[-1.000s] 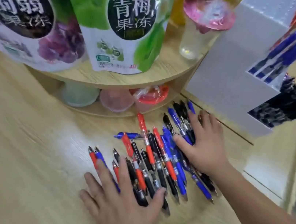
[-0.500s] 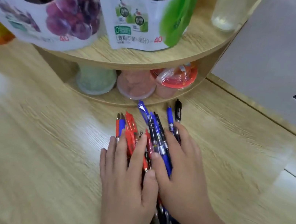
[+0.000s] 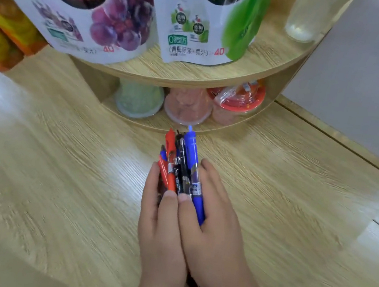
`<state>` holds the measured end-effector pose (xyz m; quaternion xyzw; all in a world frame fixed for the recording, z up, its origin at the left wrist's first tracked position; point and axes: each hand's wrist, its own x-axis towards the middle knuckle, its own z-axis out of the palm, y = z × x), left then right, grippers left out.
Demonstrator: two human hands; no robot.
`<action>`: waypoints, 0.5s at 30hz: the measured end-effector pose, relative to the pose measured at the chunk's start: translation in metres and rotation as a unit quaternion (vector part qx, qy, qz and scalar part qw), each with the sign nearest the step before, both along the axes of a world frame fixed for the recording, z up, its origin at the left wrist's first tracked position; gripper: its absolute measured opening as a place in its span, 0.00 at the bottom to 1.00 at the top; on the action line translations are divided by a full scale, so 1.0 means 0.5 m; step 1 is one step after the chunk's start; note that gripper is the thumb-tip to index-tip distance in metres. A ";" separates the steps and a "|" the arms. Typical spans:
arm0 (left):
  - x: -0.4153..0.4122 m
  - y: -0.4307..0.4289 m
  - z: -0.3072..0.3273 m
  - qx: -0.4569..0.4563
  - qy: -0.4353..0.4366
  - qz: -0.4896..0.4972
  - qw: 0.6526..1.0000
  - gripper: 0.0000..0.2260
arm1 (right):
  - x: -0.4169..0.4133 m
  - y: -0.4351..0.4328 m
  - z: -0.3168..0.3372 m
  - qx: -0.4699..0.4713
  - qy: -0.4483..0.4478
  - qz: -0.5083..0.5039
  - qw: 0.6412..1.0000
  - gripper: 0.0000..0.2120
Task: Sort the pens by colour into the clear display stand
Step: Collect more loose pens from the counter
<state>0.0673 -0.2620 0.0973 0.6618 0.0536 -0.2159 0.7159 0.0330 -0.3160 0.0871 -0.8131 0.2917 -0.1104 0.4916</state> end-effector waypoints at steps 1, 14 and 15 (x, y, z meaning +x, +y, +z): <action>0.003 0.004 -0.001 -0.006 0.012 0.000 1.000 0.18 | 0.002 0.002 0.006 0.002 -0.009 0.000 1.000 0.25; 0.008 0.099 -0.016 -0.124 0.138 -0.034 0.982 0.24 | -0.015 0.097 0.035 0.166 -0.086 -0.021 0.982 0.22; 0.005 0.106 -0.017 -0.124 0.138 -0.039 0.982 0.25 | -0.017 0.104 0.033 0.170 -0.090 -0.025 0.981 0.23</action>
